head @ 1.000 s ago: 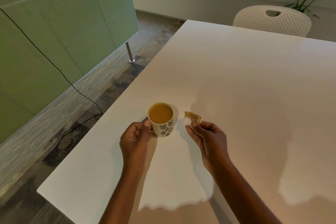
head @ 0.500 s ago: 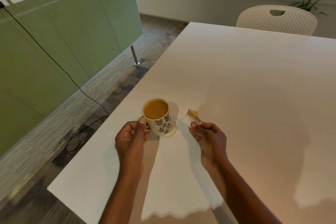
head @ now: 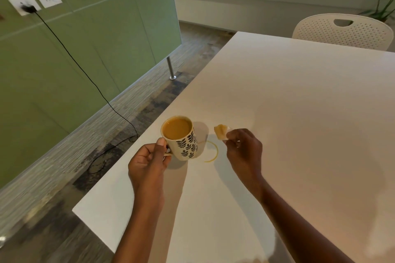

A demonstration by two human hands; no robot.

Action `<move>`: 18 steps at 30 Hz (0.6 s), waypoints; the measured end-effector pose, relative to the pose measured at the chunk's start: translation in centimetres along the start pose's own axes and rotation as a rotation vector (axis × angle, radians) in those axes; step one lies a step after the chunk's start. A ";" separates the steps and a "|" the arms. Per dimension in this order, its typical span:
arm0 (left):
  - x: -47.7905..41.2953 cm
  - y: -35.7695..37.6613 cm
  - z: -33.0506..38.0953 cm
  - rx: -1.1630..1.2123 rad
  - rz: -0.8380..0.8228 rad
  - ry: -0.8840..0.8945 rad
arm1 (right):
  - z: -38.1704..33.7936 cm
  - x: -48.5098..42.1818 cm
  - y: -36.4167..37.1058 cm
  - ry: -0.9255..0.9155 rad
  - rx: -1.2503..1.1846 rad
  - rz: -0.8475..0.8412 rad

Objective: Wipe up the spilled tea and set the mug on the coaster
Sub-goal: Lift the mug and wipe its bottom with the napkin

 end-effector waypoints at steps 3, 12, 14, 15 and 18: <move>0.0 -0.8 -0.2 -0.008 0.018 0.000 | -0.8 0.3 1.5 -0.234 0.376 -0.031; 0.1 -2.2 -0.4 -0.047 0.058 -0.007 | -0.9 0.4 4.1 -0.298 0.573 -0.149; 0.1 -2.4 -0.5 -0.049 0.061 -0.012 | -1.3 0.2 4.6 -0.293 0.582 -0.169; 0.1 -2.5 -0.6 -0.048 0.063 -0.016 | -1.4 0.1 4.9 -0.291 0.582 -0.172; 0.1 -2.7 -0.7 -0.049 0.076 -0.029 | -2.3 -0.1 5.6 -0.294 0.573 -0.165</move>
Point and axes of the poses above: each hand's wrist, its own x-axis away from the middle knuckle, its own y-axis out of the palm, z = x × y, the point moved 7 cm from there along -x, towards the middle knuckle, and after that the axes turned 13 degrees about y, right-handed, at the moved point
